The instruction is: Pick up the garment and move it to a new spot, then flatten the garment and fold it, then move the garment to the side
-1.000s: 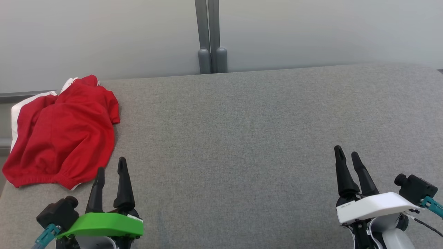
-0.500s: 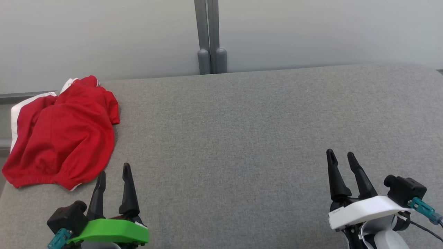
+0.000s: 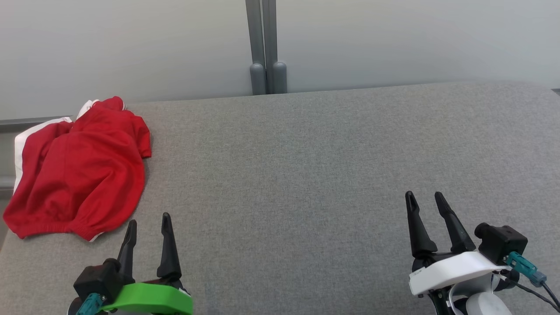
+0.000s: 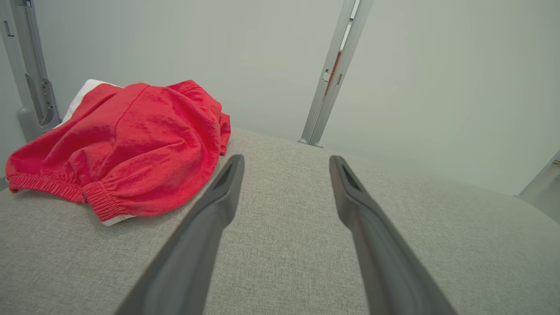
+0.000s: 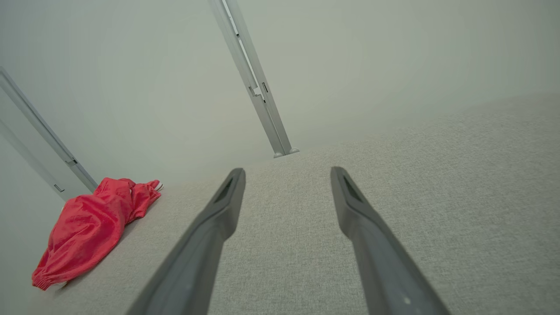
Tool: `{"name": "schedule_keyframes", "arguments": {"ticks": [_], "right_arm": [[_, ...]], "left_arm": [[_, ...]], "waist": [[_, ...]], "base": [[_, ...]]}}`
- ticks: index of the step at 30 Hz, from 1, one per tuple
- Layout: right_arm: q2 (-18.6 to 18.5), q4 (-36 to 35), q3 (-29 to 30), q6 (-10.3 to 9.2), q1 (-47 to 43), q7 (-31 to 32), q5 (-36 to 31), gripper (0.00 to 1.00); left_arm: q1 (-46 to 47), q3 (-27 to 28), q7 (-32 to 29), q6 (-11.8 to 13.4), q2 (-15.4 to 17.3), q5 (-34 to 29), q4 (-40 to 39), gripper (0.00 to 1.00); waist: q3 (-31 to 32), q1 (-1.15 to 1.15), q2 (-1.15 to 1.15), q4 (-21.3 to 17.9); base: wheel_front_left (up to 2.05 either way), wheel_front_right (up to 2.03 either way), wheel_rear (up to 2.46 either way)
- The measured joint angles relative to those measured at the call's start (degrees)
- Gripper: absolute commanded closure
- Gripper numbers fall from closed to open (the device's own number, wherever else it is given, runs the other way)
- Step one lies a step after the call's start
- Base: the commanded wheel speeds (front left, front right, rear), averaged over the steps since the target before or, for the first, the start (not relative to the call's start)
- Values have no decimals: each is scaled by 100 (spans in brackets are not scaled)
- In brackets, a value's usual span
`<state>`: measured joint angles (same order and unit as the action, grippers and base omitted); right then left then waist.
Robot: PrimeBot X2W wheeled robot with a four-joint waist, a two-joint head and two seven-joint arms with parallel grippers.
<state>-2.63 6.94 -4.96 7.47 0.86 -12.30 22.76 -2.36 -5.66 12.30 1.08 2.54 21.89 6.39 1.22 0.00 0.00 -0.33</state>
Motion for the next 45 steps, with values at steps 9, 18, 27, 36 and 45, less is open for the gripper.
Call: {"name": "schedule_keyframes", "arguments": {"ticks": [9, 18, 27, 36, 45], "right_arm": [[-4, 20, -43, 0, -21, -99, -338, 0], [-9, 92, -79, 0, -38, -196, -681, 0], [-11, 204, -113, 0, -56, -270, -928, 0], [-12, 285, -113, 0, -62, -272, -929, 0], [-12, 323, -114, 1, -66, -274, -937, 0]], "left_arm": [[-15, -58, 105, 45, 4, -332, 58, 0], [-57, -141, 198, 81, 9, -608, 114, 0], [-88, -194, 275, 113, 12, -831, 185, 0], [-119, -194, 275, 145, 13, -773, 293, 0], [-143, -191, 275, 145, 13, -765, 326, 0]], "waist": [[7, 0, 0, 0], [16, 0, 0, -7], [43, 0, 0, -8], [69, 0, 0, -6], [85, 0, 0, -6]], "base": [[0, 0, 0], [0, 0, 0], [0, 0, 0], [0, 0, 0], [0, 0, 0]]}}
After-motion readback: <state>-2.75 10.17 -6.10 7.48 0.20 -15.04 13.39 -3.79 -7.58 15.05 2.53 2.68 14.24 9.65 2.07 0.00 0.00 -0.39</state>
